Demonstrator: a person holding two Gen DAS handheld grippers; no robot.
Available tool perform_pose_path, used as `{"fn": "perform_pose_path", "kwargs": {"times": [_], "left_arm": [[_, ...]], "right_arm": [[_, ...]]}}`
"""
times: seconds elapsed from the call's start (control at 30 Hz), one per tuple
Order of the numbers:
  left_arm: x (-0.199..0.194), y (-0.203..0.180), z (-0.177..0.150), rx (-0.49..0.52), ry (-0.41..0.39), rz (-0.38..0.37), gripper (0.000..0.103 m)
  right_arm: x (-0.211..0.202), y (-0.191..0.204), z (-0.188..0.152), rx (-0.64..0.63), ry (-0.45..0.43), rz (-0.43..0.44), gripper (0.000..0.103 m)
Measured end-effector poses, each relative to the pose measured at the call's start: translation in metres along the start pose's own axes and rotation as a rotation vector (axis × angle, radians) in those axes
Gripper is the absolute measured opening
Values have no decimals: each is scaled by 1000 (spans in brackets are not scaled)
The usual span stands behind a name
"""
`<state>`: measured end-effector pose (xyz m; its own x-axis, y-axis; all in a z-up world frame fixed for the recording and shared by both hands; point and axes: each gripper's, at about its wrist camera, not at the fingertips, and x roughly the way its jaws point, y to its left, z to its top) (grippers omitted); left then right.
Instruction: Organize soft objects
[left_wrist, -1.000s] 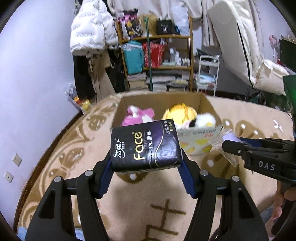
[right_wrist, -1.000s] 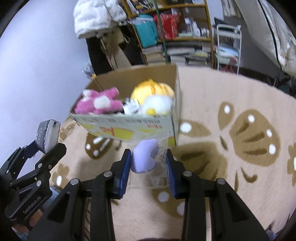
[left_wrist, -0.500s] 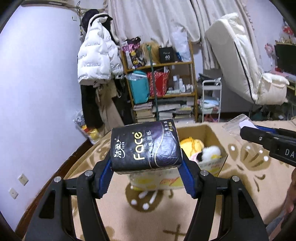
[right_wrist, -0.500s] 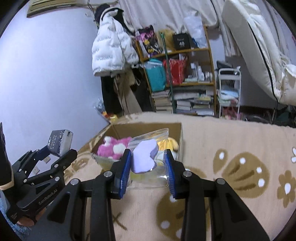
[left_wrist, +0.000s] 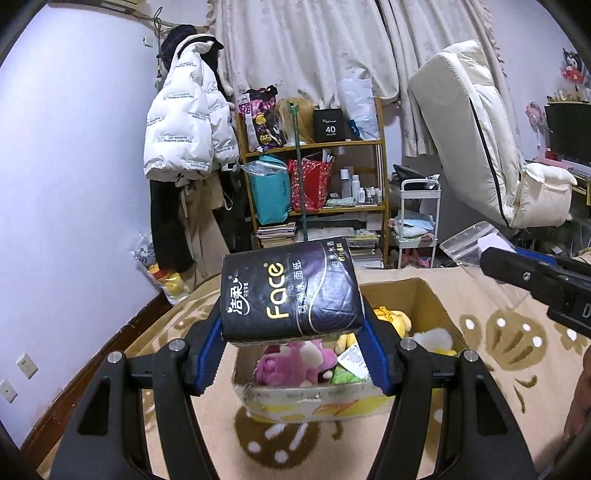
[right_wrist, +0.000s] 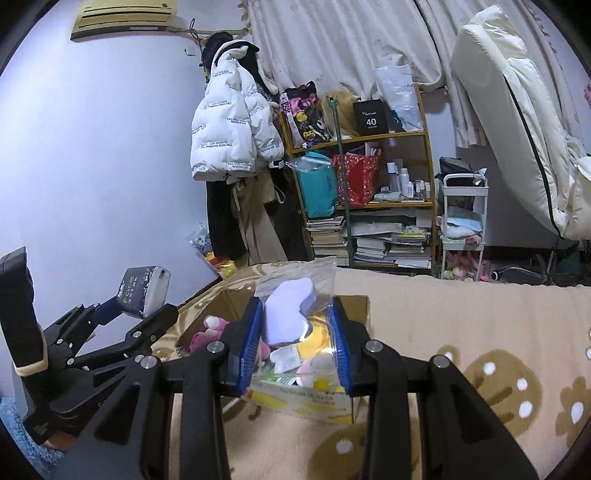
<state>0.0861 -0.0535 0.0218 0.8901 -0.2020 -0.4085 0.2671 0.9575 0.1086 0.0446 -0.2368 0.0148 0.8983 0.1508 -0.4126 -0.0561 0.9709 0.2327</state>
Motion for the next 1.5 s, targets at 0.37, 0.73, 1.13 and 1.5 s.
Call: {"fn": "perform_pose_path", "kwargs": {"times": [0.37,0.73,1.13,1.5], "left_arm": [[32,-9,-7,17,55,-11,65],[62,-19,-17,-12,121,-19,65],[73,-24,-25,36,188,6,88],[40,-10,-23,22,172,22,95]], "right_arm": [[27,-13,-6,41,62,27,37],[60,-27,-9,45,147,44,28],[81,-46,-27,117,241,54,29],[63,-49,-20,108,199,8,58]]}}
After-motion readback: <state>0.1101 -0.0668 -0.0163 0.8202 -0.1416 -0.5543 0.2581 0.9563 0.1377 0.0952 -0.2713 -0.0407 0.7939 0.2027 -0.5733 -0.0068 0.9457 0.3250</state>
